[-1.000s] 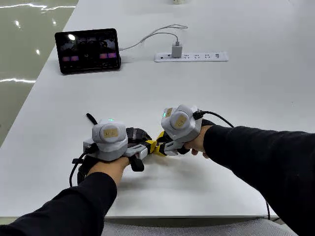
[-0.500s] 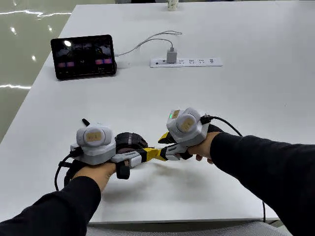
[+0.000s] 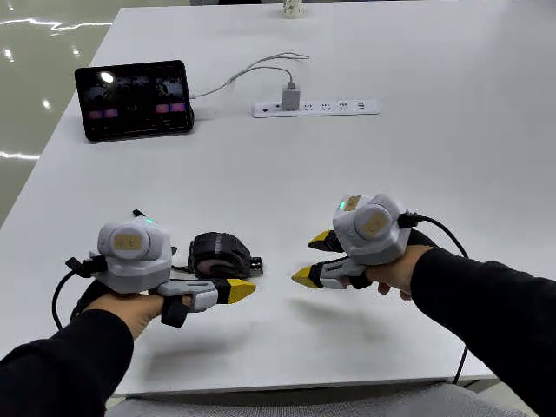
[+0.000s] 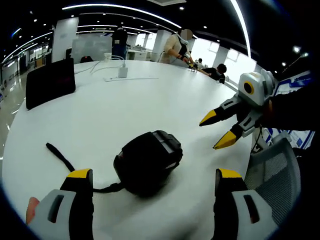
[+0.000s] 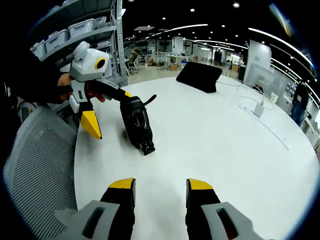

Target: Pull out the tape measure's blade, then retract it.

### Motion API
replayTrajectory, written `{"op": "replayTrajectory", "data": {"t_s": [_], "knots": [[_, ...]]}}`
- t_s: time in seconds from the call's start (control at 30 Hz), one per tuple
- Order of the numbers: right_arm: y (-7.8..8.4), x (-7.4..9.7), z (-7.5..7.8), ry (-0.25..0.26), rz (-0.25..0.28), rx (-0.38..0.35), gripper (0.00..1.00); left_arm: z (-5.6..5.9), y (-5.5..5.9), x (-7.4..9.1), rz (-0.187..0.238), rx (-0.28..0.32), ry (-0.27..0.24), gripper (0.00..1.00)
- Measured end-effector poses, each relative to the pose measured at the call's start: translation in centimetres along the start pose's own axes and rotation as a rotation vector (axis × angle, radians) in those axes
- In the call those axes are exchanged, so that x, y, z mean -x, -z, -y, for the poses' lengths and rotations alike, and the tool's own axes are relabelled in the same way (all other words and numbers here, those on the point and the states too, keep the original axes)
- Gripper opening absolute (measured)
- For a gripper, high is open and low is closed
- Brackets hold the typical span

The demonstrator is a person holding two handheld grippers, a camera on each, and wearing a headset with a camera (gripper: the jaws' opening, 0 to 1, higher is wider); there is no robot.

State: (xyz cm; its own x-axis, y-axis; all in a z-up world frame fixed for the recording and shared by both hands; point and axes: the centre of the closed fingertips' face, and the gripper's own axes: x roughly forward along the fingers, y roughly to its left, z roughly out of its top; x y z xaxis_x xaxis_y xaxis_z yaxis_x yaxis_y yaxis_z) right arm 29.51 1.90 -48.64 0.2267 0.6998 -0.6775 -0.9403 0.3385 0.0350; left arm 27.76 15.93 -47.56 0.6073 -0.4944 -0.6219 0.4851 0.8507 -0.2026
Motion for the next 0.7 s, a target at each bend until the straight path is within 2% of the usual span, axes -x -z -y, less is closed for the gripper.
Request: {"op": "replayTrajectory", "data": {"t_s": [0.07, 0.13, 0.17, 0.2, 0.23, 0.3, 0.4, 0.5, 0.57, 0.7], "knots": [[0.3, 0.8, 0.2, 0.011, 0.011, -0.019, 0.39, -0.1, -0.2, 0.4, 0.005, -0.03, 0.014, 0.99], [0.7, 1.8, 0.5, 0.023, 0.024, -0.052, 0.41, -0.9, 0.5, 0.9, -0.036, -0.059, -0.001, 0.99], [1.0, 2.2, 0.6, 0.028, 0.024, -0.057, 0.4, -0.9, 0.6, 1.1, -0.034, -0.073, 0.006, 0.99], [1.5, 2.7, 0.8, 0.034, 0.028, -0.054, 0.39, -1.0, 1.0, 1.6, -0.049, -0.091, 0.009, 0.99], [1.9, 3.2, 0.8, 0.035, 0.034, -0.06, 0.4, -1.0, 1.5, 2.0, -0.065, -0.111, 0.02, 0.99], [2.6, 3.9, 1.0, 0.043, 0.03, -0.077, 0.44, -1.0, 1.9, 2.6, -0.065, -0.12, 0.038, 0.99], [3.9, 5.3, 1.2, 0.059, 0.03, -0.09, 0.49, -1.1, 2.8, 3.7, -0.074, -0.116, 0.064, 0.99], [5.0, 6.3, 1.0, 0.067, 0.022, -0.106, 0.54, -1.3, 3.1, 4.6, -0.074, -0.101, 0.08, 0.99], [6.0, 7.0, 0.8, 0.074, 0.001, -0.115, 0.57, -1.9, 3.1, 5.4, -0.063, -0.09, 0.071, 0.99], [7.1, 8.4, 0.6, 0.091, -0.012, -0.111, 0.62, -2.4, 2.5, 6.6, -0.031, -0.091, 0.055, 0.99]]}}
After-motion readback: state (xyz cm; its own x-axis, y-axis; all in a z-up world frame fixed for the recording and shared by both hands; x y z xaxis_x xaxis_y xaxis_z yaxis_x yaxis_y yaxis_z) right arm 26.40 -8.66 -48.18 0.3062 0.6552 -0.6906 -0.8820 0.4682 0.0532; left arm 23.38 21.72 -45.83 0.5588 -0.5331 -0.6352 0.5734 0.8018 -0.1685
